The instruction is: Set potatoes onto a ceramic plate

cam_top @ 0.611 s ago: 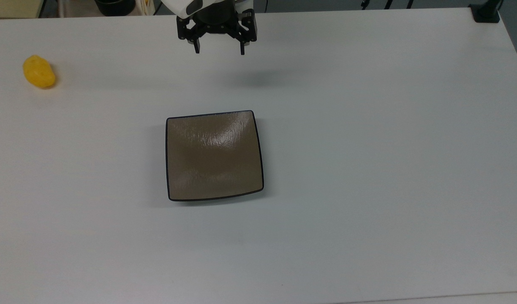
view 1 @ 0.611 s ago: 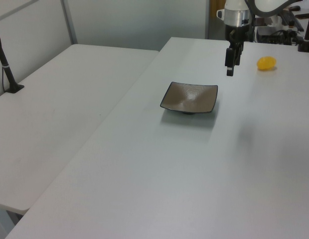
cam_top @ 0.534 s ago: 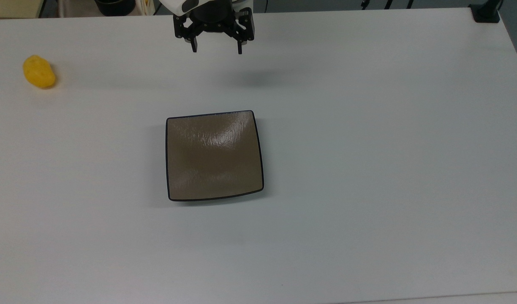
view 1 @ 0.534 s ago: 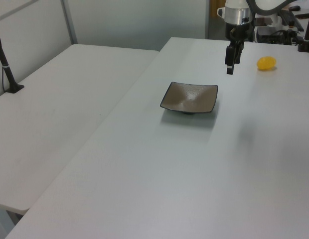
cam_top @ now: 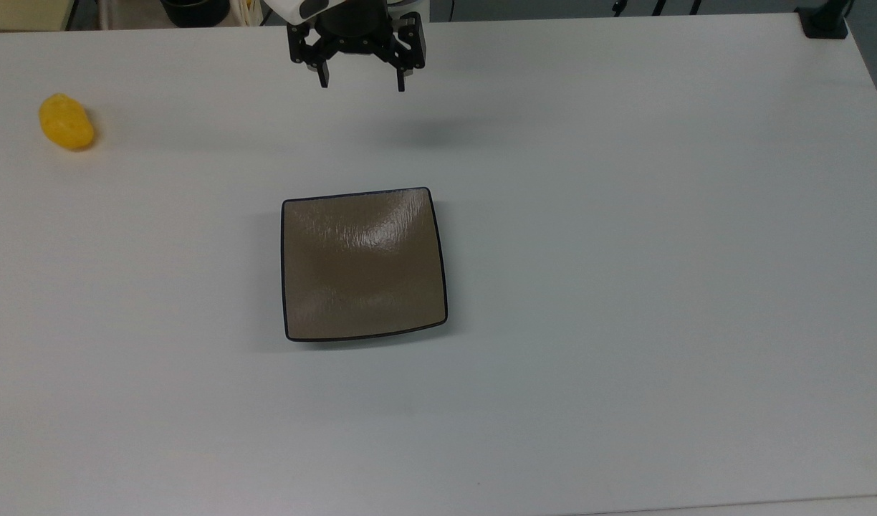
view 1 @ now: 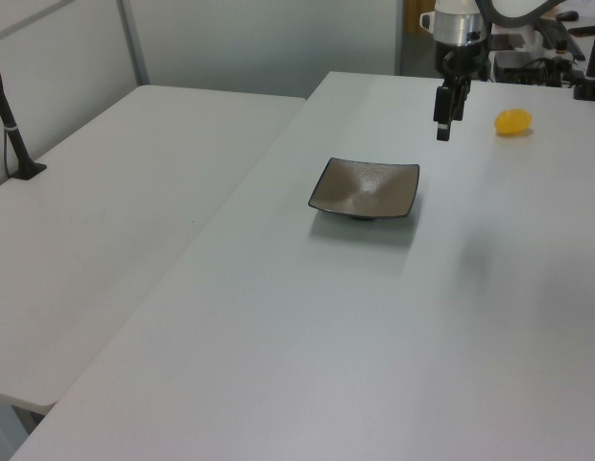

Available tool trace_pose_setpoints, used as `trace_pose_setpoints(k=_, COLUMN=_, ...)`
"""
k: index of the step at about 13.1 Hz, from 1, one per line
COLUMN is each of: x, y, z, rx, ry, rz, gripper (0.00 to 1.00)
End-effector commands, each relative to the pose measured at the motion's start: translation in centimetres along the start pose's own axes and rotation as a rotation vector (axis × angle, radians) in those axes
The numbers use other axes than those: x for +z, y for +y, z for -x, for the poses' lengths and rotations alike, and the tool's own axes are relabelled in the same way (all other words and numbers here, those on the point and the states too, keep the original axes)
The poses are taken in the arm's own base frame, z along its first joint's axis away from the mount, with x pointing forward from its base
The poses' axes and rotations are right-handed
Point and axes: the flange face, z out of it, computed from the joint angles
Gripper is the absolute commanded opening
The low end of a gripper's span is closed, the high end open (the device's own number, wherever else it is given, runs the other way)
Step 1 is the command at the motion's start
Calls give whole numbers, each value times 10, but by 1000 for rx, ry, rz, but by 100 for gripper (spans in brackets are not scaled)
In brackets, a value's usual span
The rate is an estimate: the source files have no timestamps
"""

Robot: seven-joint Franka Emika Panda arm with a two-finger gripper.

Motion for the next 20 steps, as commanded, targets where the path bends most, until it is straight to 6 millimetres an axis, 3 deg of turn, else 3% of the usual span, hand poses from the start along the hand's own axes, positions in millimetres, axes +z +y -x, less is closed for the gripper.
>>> trace_pose_setpoints(k=1, x=-7, y=8, z=4, rx=24, ry=7, rz=-12, gripper=100)
trace_pose_setpoints(k=12, x=-11, y=22, z=-2, rx=50, ry=56, rz=-12, gripper=100)
trace_pose_setpoints(k=19, x=4, y=93, z=-18, rx=171, ry=130, rz=36, gripper=100)
trace_pose_setpoints(k=20, x=9, y=111, z=-19, rx=182, ry=128, rz=63, gripper=100)
